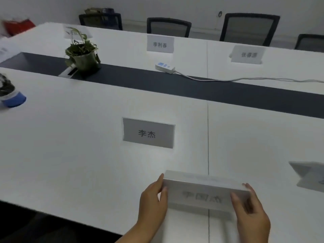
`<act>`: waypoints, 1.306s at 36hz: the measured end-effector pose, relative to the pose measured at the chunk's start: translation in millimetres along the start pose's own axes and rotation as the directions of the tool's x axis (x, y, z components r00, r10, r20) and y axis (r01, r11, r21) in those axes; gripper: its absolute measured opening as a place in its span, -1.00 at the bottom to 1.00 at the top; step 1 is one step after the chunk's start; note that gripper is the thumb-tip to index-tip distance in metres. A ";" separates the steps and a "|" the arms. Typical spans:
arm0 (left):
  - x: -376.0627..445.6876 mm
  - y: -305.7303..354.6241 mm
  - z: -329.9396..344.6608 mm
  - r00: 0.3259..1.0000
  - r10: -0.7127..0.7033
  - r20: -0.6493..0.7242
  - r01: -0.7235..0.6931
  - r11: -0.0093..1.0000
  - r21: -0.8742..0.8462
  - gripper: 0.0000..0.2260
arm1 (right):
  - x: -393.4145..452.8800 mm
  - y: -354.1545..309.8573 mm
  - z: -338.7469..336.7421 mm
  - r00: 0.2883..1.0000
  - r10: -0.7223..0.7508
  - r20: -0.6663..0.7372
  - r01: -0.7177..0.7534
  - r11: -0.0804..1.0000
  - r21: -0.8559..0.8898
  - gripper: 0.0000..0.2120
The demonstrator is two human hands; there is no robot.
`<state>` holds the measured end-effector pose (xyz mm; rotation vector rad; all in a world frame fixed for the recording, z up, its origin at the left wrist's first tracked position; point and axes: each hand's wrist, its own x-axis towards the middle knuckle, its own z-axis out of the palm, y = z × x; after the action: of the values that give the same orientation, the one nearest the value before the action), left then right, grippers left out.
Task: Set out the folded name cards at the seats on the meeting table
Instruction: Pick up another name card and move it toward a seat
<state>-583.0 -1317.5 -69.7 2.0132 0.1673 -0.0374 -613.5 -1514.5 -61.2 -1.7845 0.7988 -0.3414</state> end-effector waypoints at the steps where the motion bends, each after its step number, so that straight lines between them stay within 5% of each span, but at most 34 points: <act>1: -1.8 0.4 -13.4 0.999 0.001 -0.037 -0.001 1.000 -0.010 -0.66 | -5.8 -9.1 6.7 0.999 -0.032 0.038 0.032 0.999 0.006 -0.62; 6: -22.5 -9.8 -93.4 0.956 0.029 -0.292 -0.054 0.996 -0.078 -0.69 | -57.6 -59.8 52.7 0.958 -0.148 0.247 0.137 0.989 0.063 -0.60; 12: -61.7 -46.9 -212.5 0.728 0.150 -0.668 -0.179 0.984 0.027 -0.53 | -167.7 -99.5 123.5 0.878 -0.260 0.401 0.206 0.963 0.174 -0.61; 18: -108.1 -110.4 -348.6 0.618 0.138 -0.774 -0.185 0.982 0.028 -0.45 | -304.2 -119.0 203.6 0.784 -0.325 0.529 0.225 0.943 0.246 -0.58; 24: -163.2 -177.4 -454.7 0.551 0.007 -0.835 -0.014 1.000 -0.001 -0.45 | -413.1 -119.5 274.1 0.679 -0.294 0.673 0.181 0.955 0.235 -0.59; 31: -171.6 -229.7 -502.1 0.556 -0.177 -0.812 0.104 0.984 -0.142 -0.34 | -464.1 -118.7 331.7 0.653 -0.222 0.724 0.239 0.968 0.081 -0.60; 35: -143.1 -246.5 -523.0 0.591 -0.243 -0.769 0.151 0.970 -0.191 -0.55 | -467.3 -129.3 370.1 0.650 -0.208 0.731 0.271 0.962 0.032 -0.59; 47: -3.8 -287.0 -610.9 0.662 -0.220 -0.716 0.170 0.975 -0.143 -0.59 | -441.3 -171.9 526.0 0.700 -0.190 0.688 0.289 0.957 -0.029 -0.61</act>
<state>-654.9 -646.4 -61.0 1.8300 0.8914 0.6487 -568.2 -809.0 -25.8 -1.9492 0.0524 0.2216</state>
